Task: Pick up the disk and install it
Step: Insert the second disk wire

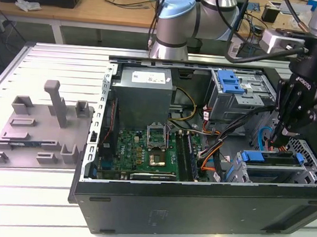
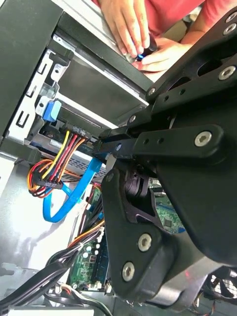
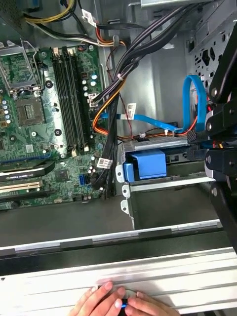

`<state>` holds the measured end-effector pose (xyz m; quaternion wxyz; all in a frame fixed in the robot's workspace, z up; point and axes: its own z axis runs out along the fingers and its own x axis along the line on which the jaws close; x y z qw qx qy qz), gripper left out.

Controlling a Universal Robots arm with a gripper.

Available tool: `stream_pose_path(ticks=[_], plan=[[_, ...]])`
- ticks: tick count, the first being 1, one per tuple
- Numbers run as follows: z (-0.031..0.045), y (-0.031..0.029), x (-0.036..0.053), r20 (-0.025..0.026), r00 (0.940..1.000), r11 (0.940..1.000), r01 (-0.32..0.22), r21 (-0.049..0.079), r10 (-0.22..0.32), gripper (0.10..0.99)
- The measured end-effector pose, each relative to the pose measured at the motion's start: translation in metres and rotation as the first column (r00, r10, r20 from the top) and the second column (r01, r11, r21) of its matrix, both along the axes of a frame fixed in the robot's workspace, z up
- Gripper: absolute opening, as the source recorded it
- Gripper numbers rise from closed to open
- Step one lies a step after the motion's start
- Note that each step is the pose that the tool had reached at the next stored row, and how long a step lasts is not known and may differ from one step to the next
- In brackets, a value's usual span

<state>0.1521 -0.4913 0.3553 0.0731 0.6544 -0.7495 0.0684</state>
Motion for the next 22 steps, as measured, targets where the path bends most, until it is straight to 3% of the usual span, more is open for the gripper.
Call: stream_pose_path(ticks=[4, 5, 9, 13, 15, 17, 19, 22], plan=[[0.0, -0.0048, -0.0053, 0.0182, 0.9998, 0.9996, 0.0, 0.027, 0.0, 0.161], [0.0001, -0.0062, -0.0068, 0.02, 0.9998, 0.9994, 0.0, 0.033, 0.0, 0.161], [0.0, -0.0131, -0.0092, 0.0235, 0.9996, 0.9985, -0.015, 0.053, 0.014, 0.161], [0.0, -0.0149, -0.0099, 0.0245, 0.9978, 0.9961, -0.062, 0.063, 0.061, 0.161], [0.0, -0.0176, -0.0103, 0.0265, 0.9972, 0.9946, -0.072, 0.074, 0.07, 0.161], [0.0, -0.0224, -0.0104, 0.0292, 0.9969, 0.9925, -0.075, 0.097, 0.073, 0.161], [-0.0001, -0.028, -0.0105, 0.0327, 0.9968, 0.9885, -0.077, 0.13, 0.073, 0.161], [-0.0002, -0.0322, -0.0105, 0.0352, 0.9966, 0.9847, -0.079, 0.155, 0.074, 0.161]])
